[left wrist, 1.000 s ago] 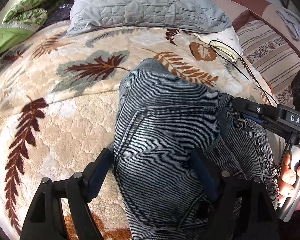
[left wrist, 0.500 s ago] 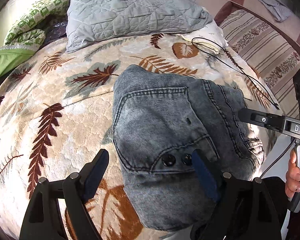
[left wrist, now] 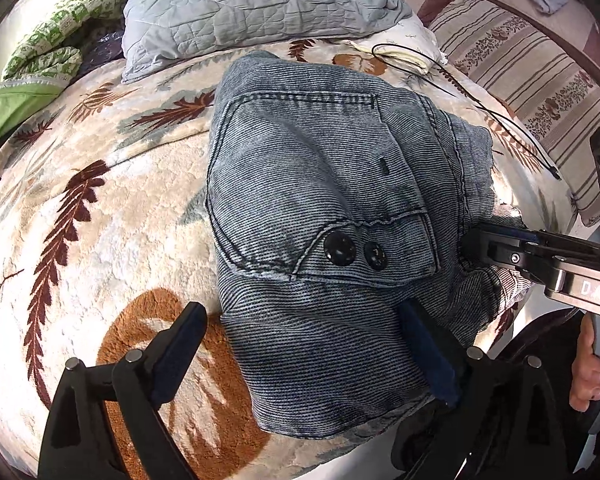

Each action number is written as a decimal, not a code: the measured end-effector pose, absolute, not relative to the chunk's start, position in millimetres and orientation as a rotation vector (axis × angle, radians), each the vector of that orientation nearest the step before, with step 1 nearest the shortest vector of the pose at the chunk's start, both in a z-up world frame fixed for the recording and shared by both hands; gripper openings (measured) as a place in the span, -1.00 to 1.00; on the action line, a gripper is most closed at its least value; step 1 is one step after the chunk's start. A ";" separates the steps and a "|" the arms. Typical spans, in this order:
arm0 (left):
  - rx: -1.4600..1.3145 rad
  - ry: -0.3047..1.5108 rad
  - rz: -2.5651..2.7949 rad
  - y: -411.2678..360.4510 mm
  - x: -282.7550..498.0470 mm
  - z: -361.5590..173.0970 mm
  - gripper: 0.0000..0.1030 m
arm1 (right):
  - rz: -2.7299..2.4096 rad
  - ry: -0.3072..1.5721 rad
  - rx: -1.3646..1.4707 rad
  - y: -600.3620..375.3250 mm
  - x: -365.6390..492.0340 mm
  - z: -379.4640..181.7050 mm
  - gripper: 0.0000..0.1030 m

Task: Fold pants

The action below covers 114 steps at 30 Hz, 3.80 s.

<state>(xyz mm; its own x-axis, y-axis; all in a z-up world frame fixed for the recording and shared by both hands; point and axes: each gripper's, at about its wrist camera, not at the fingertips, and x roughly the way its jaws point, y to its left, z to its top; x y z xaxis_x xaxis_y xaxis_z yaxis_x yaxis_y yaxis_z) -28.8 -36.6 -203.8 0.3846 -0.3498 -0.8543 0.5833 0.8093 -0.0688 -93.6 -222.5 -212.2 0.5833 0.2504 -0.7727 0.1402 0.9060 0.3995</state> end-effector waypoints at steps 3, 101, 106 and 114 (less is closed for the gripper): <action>0.213 1.054 -0.597 -33.7 -23.6 -206.6 1.00 | 0.051 0.926 0.438 -219.0 -97.0 -213.7 -0.34; -0.031 1.079 -0.729 -53.8 47.6 -197.7 0.20 | 0.139 0.925 0.511 -262.4 -54.2 -215.6 0.16; -0.013 1.058 -0.742 -54.0 42.8 -187.2 -0.27 | 0.125 0.912 0.464 -258.0 -57.4 -206.8 -0.24; -0.031 1.002 -0.723 -46.1 39.3 -156.8 -0.43 | 0.133 0.865 0.366 -246.7 -56.5 -175.0 -0.46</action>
<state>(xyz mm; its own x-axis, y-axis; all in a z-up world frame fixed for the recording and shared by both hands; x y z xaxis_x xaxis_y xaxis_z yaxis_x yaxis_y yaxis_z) 39.3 -46.1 -156.8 0.3288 -0.5659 -0.7561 0.5389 0.7699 -0.3419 -56.5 -246.7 -175.0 0.6447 0.2603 -0.7188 0.0332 0.9298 0.3665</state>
